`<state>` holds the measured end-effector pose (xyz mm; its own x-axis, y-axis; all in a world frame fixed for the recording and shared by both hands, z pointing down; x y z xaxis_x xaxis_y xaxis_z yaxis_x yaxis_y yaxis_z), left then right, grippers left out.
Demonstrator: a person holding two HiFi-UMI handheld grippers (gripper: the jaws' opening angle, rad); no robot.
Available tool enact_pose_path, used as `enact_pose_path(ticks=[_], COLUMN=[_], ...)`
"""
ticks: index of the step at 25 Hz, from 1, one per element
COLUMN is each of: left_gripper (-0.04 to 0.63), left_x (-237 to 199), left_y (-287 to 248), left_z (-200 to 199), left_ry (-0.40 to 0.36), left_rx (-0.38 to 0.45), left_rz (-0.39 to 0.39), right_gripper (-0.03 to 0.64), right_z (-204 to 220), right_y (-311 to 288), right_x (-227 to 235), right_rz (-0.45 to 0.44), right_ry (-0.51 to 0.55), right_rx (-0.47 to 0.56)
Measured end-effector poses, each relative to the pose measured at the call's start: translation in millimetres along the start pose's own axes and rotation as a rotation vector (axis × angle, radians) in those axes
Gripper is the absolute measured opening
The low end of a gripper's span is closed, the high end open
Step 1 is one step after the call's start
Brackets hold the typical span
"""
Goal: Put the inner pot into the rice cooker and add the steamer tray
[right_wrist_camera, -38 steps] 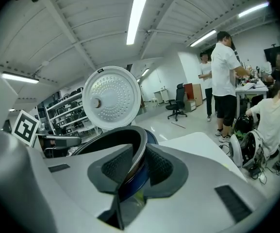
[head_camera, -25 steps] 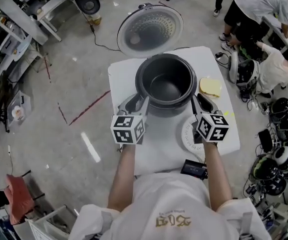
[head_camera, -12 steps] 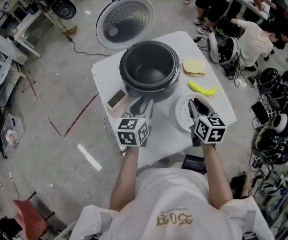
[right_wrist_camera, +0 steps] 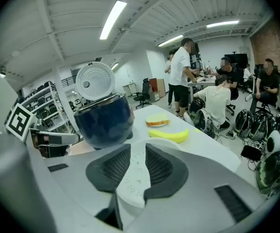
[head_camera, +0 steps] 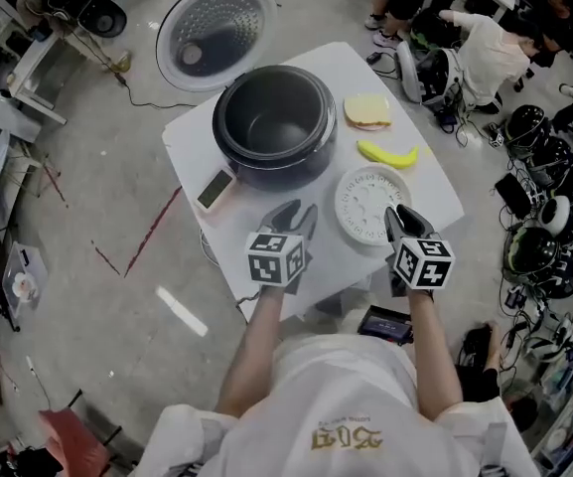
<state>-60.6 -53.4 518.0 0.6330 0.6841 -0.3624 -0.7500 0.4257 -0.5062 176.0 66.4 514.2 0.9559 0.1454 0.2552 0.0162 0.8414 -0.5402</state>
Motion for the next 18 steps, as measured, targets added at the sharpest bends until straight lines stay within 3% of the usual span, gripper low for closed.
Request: enact_pose_path(ticks=[9,18], left_gripper=[0.176,0.196], left_x=[16,15], left_y=[-71,-117], left_z=[31,63], left_ry=[0.086,0.209], left_rx=[-0.135,-0.210], left_rz=[-0.027,-0.113], right_gripper=[0.121,0.155], right_z=[29,49], right_y=[-24,-58], right_x=[86,137], right_rz=[0.029,-0.061], right_ry=[0.029,-0.011], right_rx=[-0.148,-0.257])
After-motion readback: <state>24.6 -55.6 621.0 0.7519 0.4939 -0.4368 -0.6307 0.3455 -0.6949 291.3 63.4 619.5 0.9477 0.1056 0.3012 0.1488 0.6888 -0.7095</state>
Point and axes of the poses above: the fingertips, and each gripper's own axes: y backward along the fingers, x to its right, z out of its underside, the point moved 9 cm from there along y, backward along the fingers, and after that the axes turned 1 degree about -z, right-handed, at the moved point
